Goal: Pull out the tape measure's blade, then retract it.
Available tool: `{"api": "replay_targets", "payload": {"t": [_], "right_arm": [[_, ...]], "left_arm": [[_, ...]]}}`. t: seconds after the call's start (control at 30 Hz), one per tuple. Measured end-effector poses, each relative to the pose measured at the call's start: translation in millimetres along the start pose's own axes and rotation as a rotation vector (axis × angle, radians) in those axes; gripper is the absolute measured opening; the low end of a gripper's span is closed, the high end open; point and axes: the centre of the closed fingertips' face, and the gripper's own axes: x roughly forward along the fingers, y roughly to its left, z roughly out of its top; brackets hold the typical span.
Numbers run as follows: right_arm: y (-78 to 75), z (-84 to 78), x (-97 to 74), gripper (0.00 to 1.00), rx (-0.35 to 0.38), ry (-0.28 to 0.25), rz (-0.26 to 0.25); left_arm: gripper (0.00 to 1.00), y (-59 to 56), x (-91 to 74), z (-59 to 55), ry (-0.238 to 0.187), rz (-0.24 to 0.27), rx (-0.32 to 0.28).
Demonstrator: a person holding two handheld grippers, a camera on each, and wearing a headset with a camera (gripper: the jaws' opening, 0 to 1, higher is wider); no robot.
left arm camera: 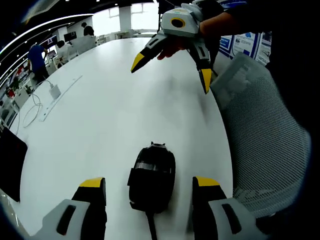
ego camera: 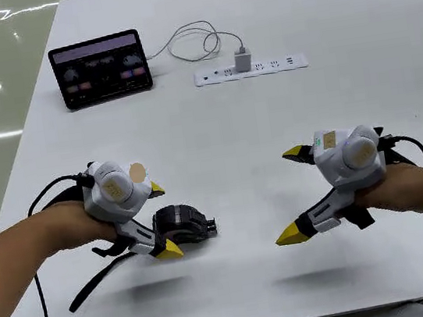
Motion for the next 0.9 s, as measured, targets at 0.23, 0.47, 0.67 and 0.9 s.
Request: {"api": "replay_targets", "payload": {"t": [0.23, 0.47, 0.67, 0.9], "right_arm": [[10.9, 6.5, 16.9, 0.95, -0.041, 0.011, 0.046], [14.6, 22.4, 27.9, 0.89, -0.096, -0.025, 0.071], [16.5, 29.8, 43.0, 0.82, -0.121, -0.024, 0.088], [23.4, 27.8, 66.9, 0.69, -0.143, -0.011, 0.120]], "left_arm": [[0.42, -1.9, 2.0, 5.1, 0.014, -0.036, 0.019], [0.32, -5.5, 6.7, 5.2, 0.044, -0.041, 0.068], [0.32, -5.5, 7.7, 3.6, 0.060, -0.053, 0.074], [0.31, -6.0, 9.2, 1.2, 0.116, -0.059, 0.096]]}}
